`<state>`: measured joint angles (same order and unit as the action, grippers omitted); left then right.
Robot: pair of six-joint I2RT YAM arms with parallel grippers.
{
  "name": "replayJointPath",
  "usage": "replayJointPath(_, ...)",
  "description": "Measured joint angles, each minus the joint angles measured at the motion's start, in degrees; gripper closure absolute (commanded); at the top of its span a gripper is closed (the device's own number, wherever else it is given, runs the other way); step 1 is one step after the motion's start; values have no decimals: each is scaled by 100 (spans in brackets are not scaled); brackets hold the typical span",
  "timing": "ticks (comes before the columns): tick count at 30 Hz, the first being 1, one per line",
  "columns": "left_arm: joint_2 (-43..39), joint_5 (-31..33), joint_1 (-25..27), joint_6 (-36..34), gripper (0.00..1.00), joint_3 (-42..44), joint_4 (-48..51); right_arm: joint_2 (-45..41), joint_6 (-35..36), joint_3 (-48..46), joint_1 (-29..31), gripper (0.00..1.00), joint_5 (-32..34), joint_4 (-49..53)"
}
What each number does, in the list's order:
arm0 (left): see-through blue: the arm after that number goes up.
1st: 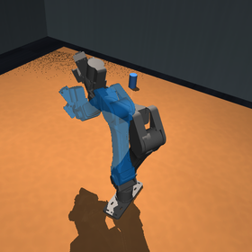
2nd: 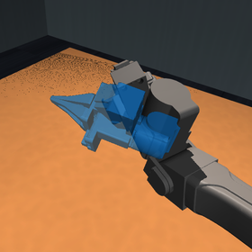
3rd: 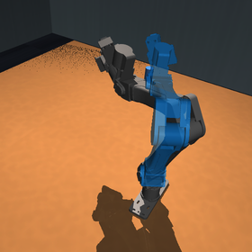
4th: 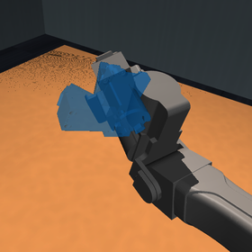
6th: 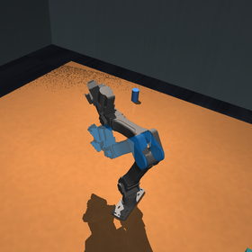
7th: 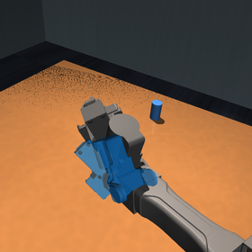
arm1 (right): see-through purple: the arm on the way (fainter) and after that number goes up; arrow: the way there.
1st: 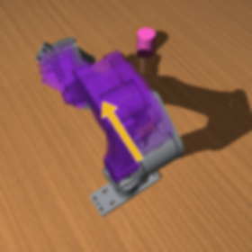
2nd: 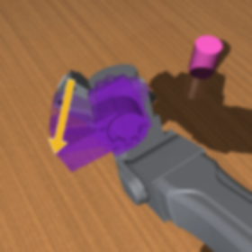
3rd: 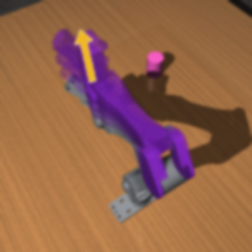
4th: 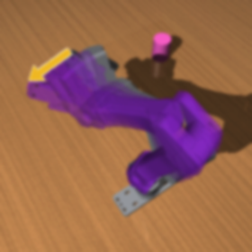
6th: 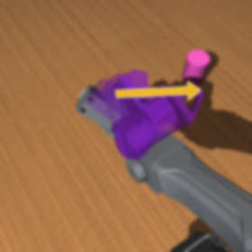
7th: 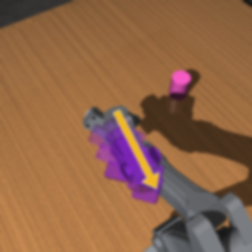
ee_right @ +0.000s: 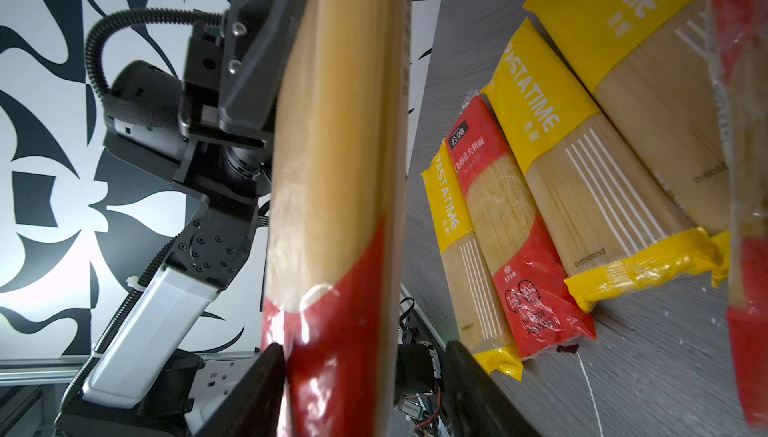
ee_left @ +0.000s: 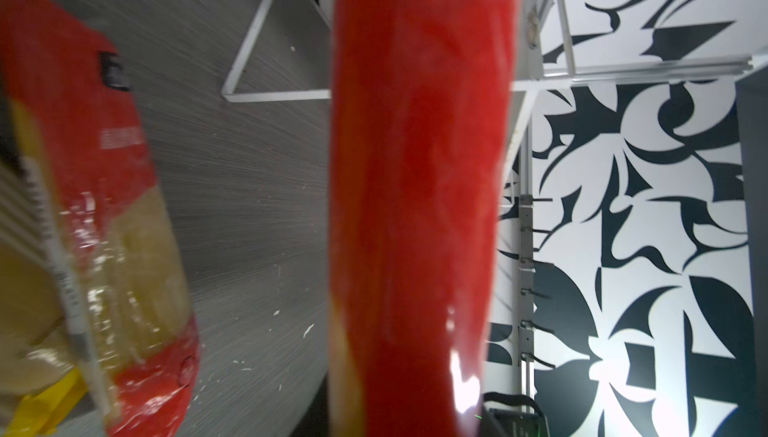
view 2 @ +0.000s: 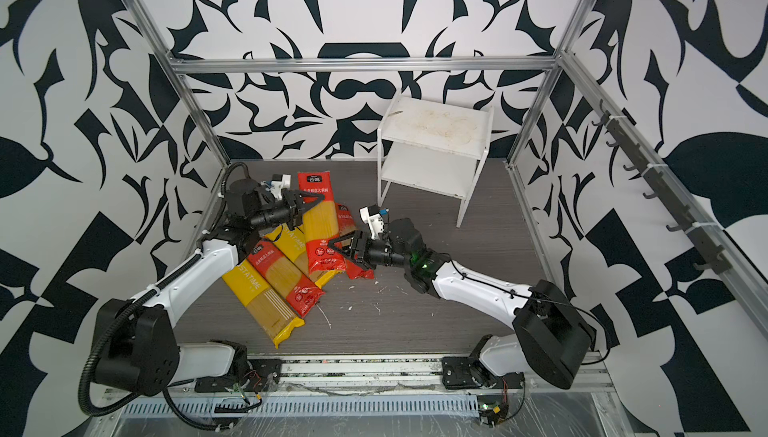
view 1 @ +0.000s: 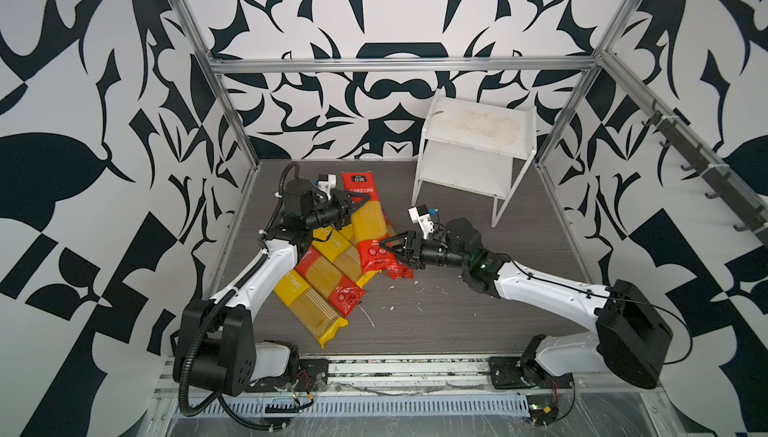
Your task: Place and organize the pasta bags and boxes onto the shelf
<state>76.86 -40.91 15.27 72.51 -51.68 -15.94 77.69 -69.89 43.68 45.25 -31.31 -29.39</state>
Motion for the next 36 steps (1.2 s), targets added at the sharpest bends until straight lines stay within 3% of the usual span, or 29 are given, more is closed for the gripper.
replayJointPath(6,363,4,385,210,79,-487,-310,-22,-219,0,-195,42,-195,-680)
replayJointPath(13,560,-4,507,321,76,-822,-433,-256,-389,2,-286,79,-181,-767)
replayJointPath(18,675,-66,570,402,54,-1005,-520,-496,-227,31,-372,91,-116,-367)
replayJointPath(21,713,-68,566,463,38,-1147,-516,-544,-122,98,-457,94,-105,-116)
replayJointPath(26,710,-22,546,387,21,-1344,-457,-575,-33,402,-671,100,-245,328)
replayJointPath(36,446,66,304,356,11,-1300,-586,-433,92,1912,-1377,100,-234,1770)
